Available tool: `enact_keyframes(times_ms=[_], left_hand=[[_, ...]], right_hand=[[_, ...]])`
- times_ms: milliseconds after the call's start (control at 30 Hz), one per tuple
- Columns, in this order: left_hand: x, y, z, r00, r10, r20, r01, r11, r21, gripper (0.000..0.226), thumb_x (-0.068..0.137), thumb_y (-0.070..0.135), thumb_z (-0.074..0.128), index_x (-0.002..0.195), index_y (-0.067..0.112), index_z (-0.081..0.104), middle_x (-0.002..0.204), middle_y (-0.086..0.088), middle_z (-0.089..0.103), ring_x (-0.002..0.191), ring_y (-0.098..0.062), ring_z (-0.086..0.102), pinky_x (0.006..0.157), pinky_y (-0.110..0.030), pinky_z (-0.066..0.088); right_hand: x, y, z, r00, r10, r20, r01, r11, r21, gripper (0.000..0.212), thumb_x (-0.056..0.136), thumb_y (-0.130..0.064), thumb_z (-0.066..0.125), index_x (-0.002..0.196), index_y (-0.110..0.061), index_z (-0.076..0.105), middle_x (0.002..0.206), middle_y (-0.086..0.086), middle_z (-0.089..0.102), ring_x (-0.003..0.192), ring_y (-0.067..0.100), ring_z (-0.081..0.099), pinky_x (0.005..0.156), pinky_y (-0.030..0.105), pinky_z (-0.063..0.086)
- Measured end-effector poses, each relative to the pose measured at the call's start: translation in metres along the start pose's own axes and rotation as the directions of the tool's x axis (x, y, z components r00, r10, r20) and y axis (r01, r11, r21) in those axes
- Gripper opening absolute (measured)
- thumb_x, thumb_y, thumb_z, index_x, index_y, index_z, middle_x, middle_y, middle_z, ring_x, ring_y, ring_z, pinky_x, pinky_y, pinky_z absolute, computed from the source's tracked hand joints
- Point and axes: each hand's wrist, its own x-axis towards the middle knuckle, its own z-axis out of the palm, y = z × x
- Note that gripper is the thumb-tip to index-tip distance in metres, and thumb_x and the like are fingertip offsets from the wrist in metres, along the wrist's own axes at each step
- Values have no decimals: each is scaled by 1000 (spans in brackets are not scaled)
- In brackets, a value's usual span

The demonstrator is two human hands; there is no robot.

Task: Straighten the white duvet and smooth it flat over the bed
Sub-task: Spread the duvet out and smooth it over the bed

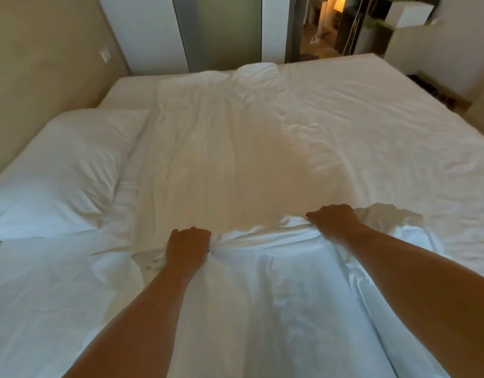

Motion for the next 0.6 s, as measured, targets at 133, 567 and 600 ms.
enact_keyframes(times_ms=[133,567,600], left_hand=[[54,-10,3,999,1,-35,-1,1000,13,27,91,31,50,116,29,60,111,3,65,105,-19,62,91,-33,39],[241,-40,-44,940,-3,-340,36,995,90,61,97,8,44,153,17,22,154,0,35,144,-33,26,117,-54,11],[254,-42,-41,940,-10,-342,43,995,87,62,98,8,41,154,18,18,156,0,33,144,-33,24,118,-54,10]], right_hand=[[52,6,8,998,-32,-45,33,999,14,34,94,-13,42,123,-29,53,118,0,61,113,23,59,88,33,43],[239,67,-24,965,54,-255,-64,997,-31,37,102,-26,36,137,-34,46,162,-9,-10,147,26,-19,116,59,-5],[253,68,-26,962,64,-265,-74,997,-25,37,101,-25,39,136,-34,47,162,-8,-11,147,26,-20,116,60,-6]])
